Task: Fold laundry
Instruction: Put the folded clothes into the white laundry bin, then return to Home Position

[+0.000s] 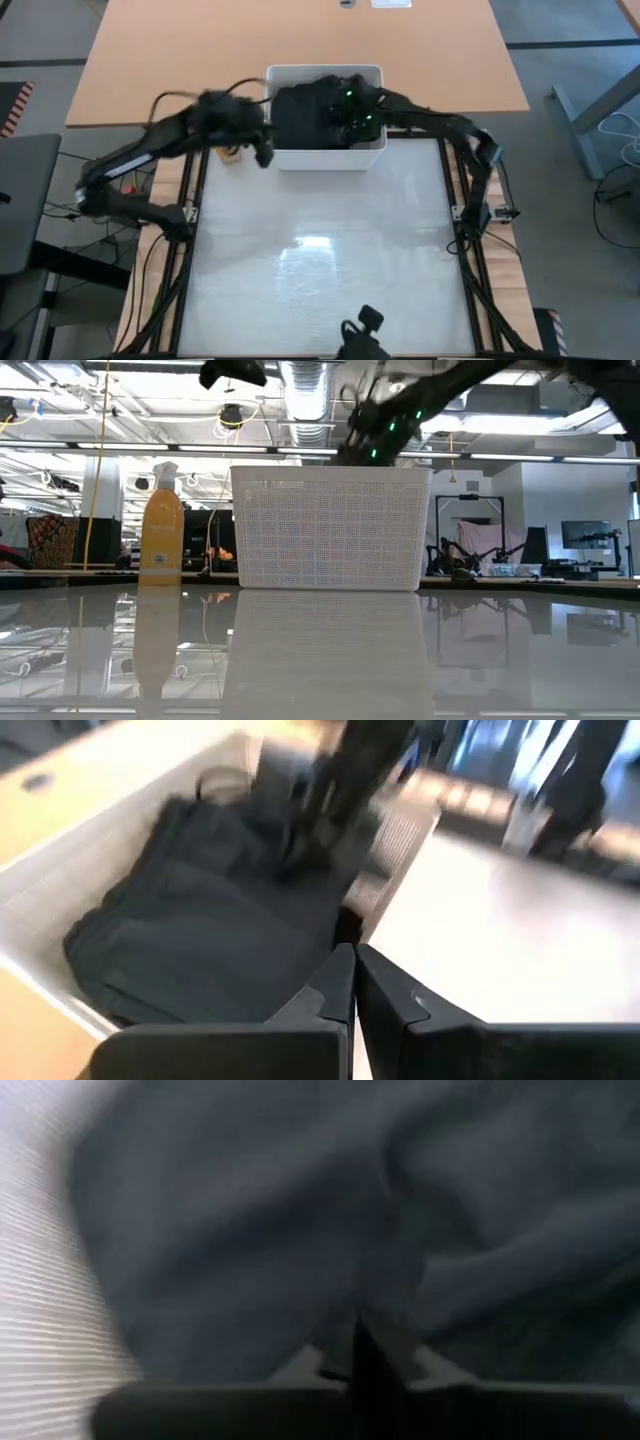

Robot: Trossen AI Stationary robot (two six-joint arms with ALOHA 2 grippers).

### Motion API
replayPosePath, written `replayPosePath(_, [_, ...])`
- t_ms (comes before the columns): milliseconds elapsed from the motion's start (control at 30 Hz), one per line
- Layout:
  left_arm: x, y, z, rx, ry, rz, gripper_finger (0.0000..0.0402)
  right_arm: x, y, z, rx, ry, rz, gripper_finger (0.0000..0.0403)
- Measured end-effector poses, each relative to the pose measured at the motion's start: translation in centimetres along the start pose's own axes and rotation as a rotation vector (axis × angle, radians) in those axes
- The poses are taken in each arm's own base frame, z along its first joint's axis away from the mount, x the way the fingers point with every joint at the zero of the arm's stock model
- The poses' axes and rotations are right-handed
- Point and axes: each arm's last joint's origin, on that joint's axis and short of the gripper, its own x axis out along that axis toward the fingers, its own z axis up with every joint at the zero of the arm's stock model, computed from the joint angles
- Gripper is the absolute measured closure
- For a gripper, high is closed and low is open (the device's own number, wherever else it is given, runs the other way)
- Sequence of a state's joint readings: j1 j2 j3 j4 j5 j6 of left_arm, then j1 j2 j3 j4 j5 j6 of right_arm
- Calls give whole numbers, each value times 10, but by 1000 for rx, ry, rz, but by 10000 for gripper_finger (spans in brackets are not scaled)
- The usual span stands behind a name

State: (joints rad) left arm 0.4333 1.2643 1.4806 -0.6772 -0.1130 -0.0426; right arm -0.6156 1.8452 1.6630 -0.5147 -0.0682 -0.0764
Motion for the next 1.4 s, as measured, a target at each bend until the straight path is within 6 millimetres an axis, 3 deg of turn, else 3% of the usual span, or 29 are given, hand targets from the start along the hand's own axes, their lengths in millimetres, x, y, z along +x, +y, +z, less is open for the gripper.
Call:
replayPosePath(67, [-13, -6, -14, -24, -93, -31, 401, 22, -6, -11, 12, 55, -18, 385])
replayPosePath(200, [-32, -14, -38, -70, -224, -109, 401, 43, -24, -23, 113, 105, -40, 374])
replayPosePath(300, [-48, -14, -48, -81, -282, -131, 401, 48, -33, -27, 161, 117, -34, 377])
replayPosePath(367, [-56, -12, -51, -83, -290, -125, 401, 37, -35, -21, 174, 73, 3, 384])
replayPosePath(467, [-68, -9, -50, -87, -327, -133, 401, 1, -32, 5, 211, -59, 29, 387])
replayPosePath(633, [-89, -6, -48, -91, -402, -161, 401, -83, -19, 45, 246, -271, 78, 368])
replayPosePath(767, [-97, -10, -51, -83, -388, -281, 401, -140, -1, 49, 204, -327, 218, 355])
replayPosePath(833, [-101, -16, -54, -68, -390, -342, 401, -170, 22, 44, 116, -318, 271, 358])
replayPosePath(967, [-94, -40, -74, -45, -419, -449, 401, -210, 87, 10, -35, -293, 242, 389])
replayPosePath(1133, [-73, -73, -116, -16, -523, -479, 401, -226, 151, -56, -99, -419, 337, 383])
replayPosePath(1267, [-50, -95, -153, 42, -565, -487, 401, -214, 176, -114, -130, -534, 470, 390])
replayPosePath(1400, [-25, -105, -190, 85, -463, -471, 401, -183, 186, -166, -162, -573, 538, 392])
